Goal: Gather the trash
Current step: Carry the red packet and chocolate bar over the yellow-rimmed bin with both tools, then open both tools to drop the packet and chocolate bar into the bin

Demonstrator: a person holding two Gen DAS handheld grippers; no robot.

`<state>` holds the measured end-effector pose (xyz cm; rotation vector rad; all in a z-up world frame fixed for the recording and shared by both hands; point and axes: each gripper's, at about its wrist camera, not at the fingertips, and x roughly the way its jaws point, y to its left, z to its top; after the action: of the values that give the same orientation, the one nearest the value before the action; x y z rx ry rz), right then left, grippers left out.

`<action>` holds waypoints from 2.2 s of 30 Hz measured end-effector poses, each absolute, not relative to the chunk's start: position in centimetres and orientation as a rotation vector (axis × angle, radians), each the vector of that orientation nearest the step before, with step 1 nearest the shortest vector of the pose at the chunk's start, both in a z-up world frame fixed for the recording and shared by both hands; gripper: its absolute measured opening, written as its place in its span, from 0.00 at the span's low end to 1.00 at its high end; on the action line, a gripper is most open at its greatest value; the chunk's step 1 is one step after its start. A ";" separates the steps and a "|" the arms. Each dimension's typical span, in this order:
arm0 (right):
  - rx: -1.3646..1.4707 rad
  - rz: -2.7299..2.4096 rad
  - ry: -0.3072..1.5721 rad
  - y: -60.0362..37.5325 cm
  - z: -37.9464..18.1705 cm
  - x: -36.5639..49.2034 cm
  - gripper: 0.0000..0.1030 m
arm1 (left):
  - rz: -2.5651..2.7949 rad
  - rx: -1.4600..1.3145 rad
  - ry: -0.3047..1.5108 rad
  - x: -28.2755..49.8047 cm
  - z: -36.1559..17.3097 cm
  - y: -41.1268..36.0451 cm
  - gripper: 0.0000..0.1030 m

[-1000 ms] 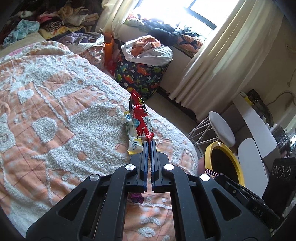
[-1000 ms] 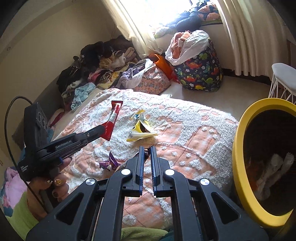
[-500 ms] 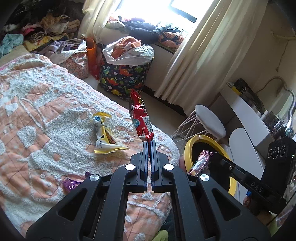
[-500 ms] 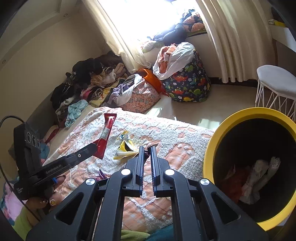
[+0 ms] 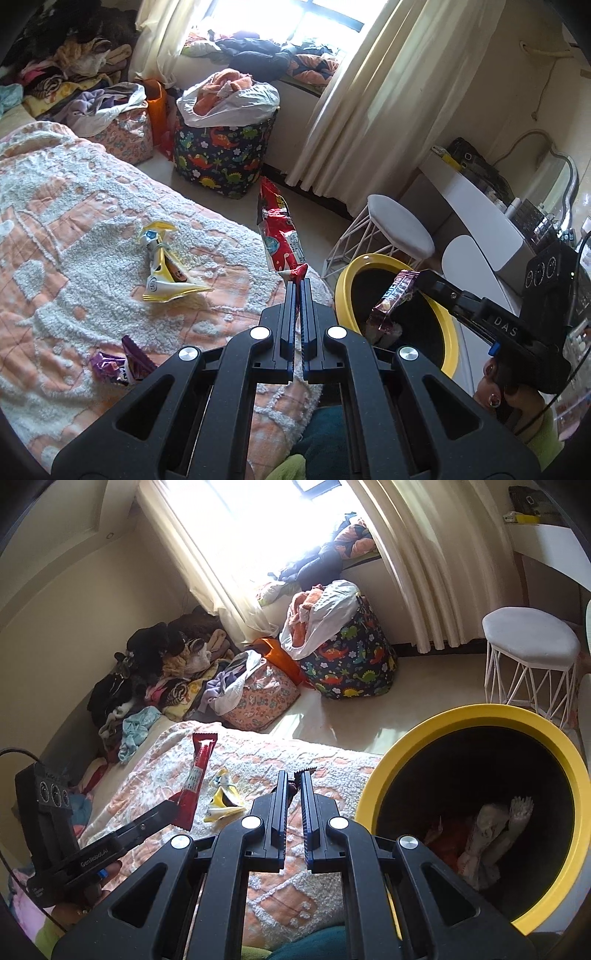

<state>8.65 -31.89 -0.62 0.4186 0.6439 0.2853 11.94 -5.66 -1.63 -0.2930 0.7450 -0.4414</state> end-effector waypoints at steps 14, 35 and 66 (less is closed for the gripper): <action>0.450 0.175 0.610 -35.8 -0.5 8.7 0.07 | -0.505 -0.232 0.752 11.3 -1.2 -9.3 0.00; 0.488 0.002 0.568 -41.8 -1.3 7.8 0.07 | -0.603 -0.152 0.778 10.4 -1.8 -14.7 0.00; 0.534 -0.181 0.629 -46.9 -5.0 8.1 0.07 | -0.737 -0.059 0.927 10.8 -7.1 -22.8 0.00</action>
<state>8.15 -46.93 -4.95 0.5337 0.6294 -0.1806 10.76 -22.80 -7.11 -0.0585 0.9273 -0.7373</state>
